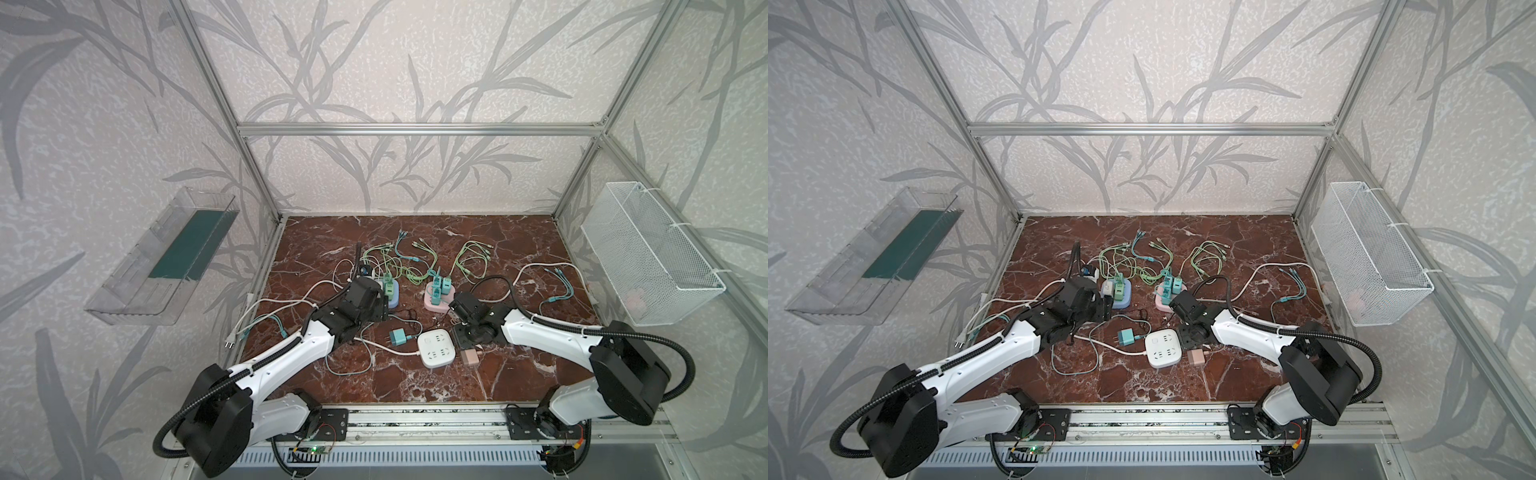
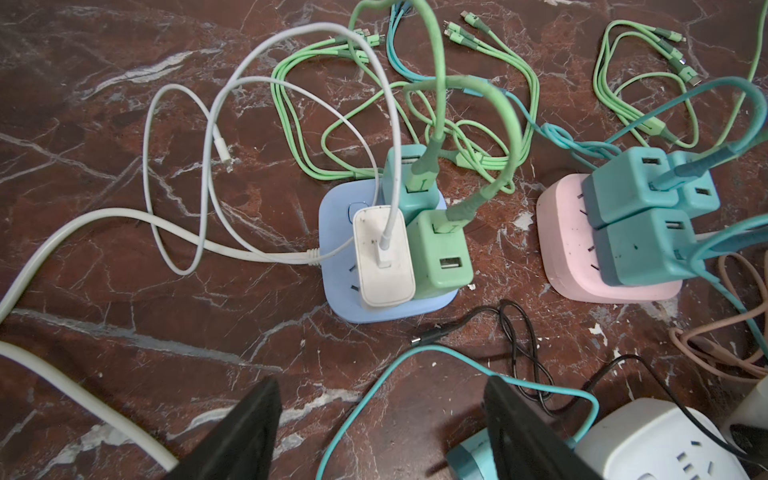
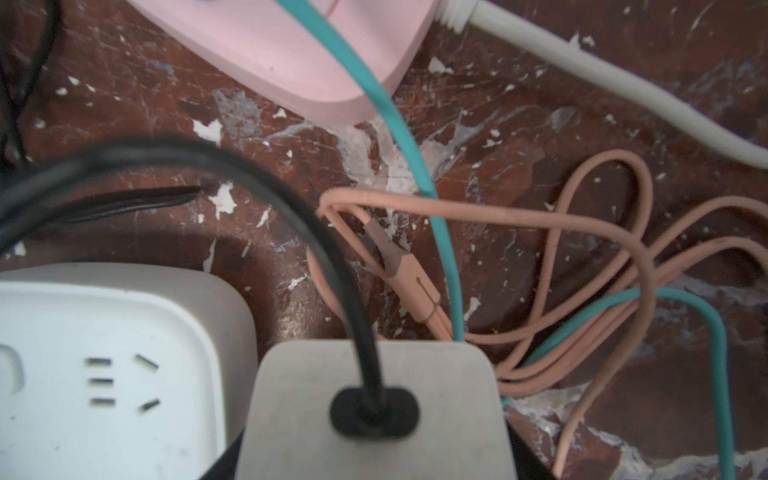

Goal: Pull the plug off the socket
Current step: 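Set the white charger down with right gripper while left arm moves to blue strip, then move right gripper onto the blue strip while left gripper lowers onto its white charger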

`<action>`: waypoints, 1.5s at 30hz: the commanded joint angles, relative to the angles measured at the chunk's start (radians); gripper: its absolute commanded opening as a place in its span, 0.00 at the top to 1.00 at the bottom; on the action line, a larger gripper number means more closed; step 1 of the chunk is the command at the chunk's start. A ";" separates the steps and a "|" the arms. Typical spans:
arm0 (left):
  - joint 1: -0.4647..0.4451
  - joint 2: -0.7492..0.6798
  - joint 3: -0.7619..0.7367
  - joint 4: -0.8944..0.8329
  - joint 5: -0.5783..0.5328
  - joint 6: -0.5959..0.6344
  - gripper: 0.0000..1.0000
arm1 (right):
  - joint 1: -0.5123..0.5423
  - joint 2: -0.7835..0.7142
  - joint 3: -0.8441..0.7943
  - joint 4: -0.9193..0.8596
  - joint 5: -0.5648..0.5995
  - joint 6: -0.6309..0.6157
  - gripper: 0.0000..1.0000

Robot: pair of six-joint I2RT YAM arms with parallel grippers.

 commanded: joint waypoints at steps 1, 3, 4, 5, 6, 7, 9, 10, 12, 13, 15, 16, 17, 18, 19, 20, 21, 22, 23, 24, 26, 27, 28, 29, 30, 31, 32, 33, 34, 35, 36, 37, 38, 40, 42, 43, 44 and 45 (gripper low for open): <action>0.013 0.030 0.041 0.005 -0.008 0.020 0.25 | -0.007 0.002 -0.010 -0.041 -0.007 -0.021 0.37; 0.020 0.053 0.055 0.003 -0.008 0.020 0.27 | -0.006 0.021 -0.003 -0.043 -0.014 -0.028 0.35; 0.023 0.060 0.060 0.003 -0.008 0.020 0.27 | -0.007 0.028 0.001 -0.046 -0.017 -0.030 0.33; 0.025 0.064 0.064 0.004 -0.009 0.020 0.28 | -0.007 0.034 0.008 -0.050 -0.022 -0.032 0.31; 0.026 0.068 0.065 0.006 -0.008 0.021 0.28 | -0.007 0.036 0.013 -0.050 -0.033 -0.036 0.31; 0.029 0.069 0.067 0.007 -0.011 0.021 0.29 | -0.007 0.035 0.014 -0.048 -0.041 -0.037 0.30; 0.032 0.076 0.069 0.009 -0.014 0.020 0.31 | -0.007 0.025 0.012 -0.038 -0.050 -0.036 0.27; 0.032 0.078 0.068 0.011 -0.014 0.020 0.31 | -0.007 0.019 0.011 -0.034 -0.052 -0.034 0.24; 0.034 0.089 0.068 0.011 -0.014 0.023 0.32 | -0.007 0.004 0.015 -0.035 -0.053 -0.034 0.21; 0.035 0.094 0.070 0.012 -0.015 0.023 0.33 | -0.006 -0.004 0.020 -0.038 -0.054 -0.032 0.20; 0.034 0.101 0.068 0.021 -0.013 0.026 0.33 | -0.007 -0.023 0.026 -0.044 -0.052 -0.031 0.17; 0.035 0.103 0.066 0.027 -0.009 0.029 0.33 | -0.007 -0.036 0.031 -0.051 -0.046 -0.028 0.15; 0.036 0.107 0.069 0.033 -0.005 0.033 0.33 | -0.007 -0.046 0.035 -0.057 -0.039 -0.026 0.10; 0.036 0.110 0.072 0.036 -0.003 0.036 0.32 | -0.006 -0.059 0.039 -0.063 -0.034 -0.027 0.06; 0.037 0.117 0.076 0.036 -0.002 0.039 0.33 | -0.007 -0.074 0.046 -0.068 -0.033 -0.028 0.03; 0.040 0.123 0.080 0.038 -0.002 0.039 0.33 | -0.006 -0.085 0.053 -0.073 -0.031 -0.028 0.00; 0.041 0.130 0.084 0.038 -0.003 0.041 0.33 | -0.007 -0.099 0.060 -0.077 -0.032 -0.032 0.01; 0.043 0.135 0.088 0.040 -0.003 0.038 0.33 | -0.006 -0.113 0.067 -0.081 -0.032 -0.035 0.01; 0.045 0.140 0.089 0.045 -0.003 0.038 0.33 | -0.007 -0.125 0.072 -0.084 -0.033 -0.037 0.01; 0.047 0.143 0.089 0.049 -0.001 0.038 0.33 | -0.007 -0.138 0.076 -0.085 -0.035 -0.040 0.01; 0.052 0.151 0.093 0.060 0.001 0.038 0.34 | -0.006 -0.165 0.081 -0.079 -0.039 -0.047 0.01; 0.055 0.155 0.094 0.064 0.000 0.037 0.35 | -0.007 -0.179 0.083 -0.077 -0.039 -0.047 0.01; 0.059 0.161 0.096 0.066 0.000 0.036 0.36 | -0.007 -0.192 0.086 -0.077 -0.039 -0.045 0.01; 0.060 0.162 0.096 0.067 -0.010 0.026 0.36 | -0.007 -0.204 0.090 -0.078 -0.039 -0.046 0.01; 0.062 0.164 0.098 0.067 -0.017 0.024 0.37 | -0.007 -0.218 0.094 -0.076 -0.039 -0.048 0.01; 0.064 0.164 0.098 0.069 -0.022 0.023 0.38 | -0.007 -0.231 0.098 -0.071 -0.042 -0.051 0.00; 0.066 0.164 0.096 0.072 -0.022 0.023 0.38 | -0.007 -0.241 0.104 -0.064 -0.044 -0.055 0.00; 0.066 0.166 0.098 0.078 -0.020 0.026 0.39 | -0.005 -0.250 0.111 -0.052 -0.048 -0.062 0.02; 0.069 0.168 0.099 0.080 -0.020 0.030 0.40 | -0.005 -0.254 0.120 -0.037 -0.054 -0.065 0.03; 0.068 0.173 0.102 0.081 -0.018 0.035 0.40 | -0.005 -0.255 0.130 -0.022 -0.059 -0.068 0.05; 0.068 0.177 0.107 0.081 -0.017 0.038 0.41 | -0.001 -0.249 0.145 -0.003 -0.068 -0.068 0.06; 0.069 0.184 0.109 0.080 -0.020 0.041 0.41 | 0.006 -0.239 0.163 0.020 -0.076 -0.069 0.08; 0.069 0.188 0.110 0.081 -0.020 0.040 0.42 | 0.016 -0.226 0.179 0.037 -0.081 -0.072 0.09; 0.069 0.192 0.109 0.088 -0.022 0.041 0.43 | 0.036 -0.179 0.229 0.069 -0.093 -0.079 0.13; 0.069 0.196 0.107 0.096 -0.024 0.040 0.44 | 0.048 -0.123 0.277 0.092 -0.106 -0.082 0.16; 0.071 0.199 0.107 0.100 -0.026 0.041 0.45 | 0.052 -0.094 0.301 0.102 -0.114 -0.081 0.18; 0.071 0.199 0.108 0.101 -0.027 0.041 0.45 | 0.054 -0.067 0.324 0.110 -0.121 -0.081 0.20; 0.072 0.202 0.107 0.102 -0.028 0.042 0.45 | 0.059 -0.038 0.343 0.125 -0.131 -0.082 0.22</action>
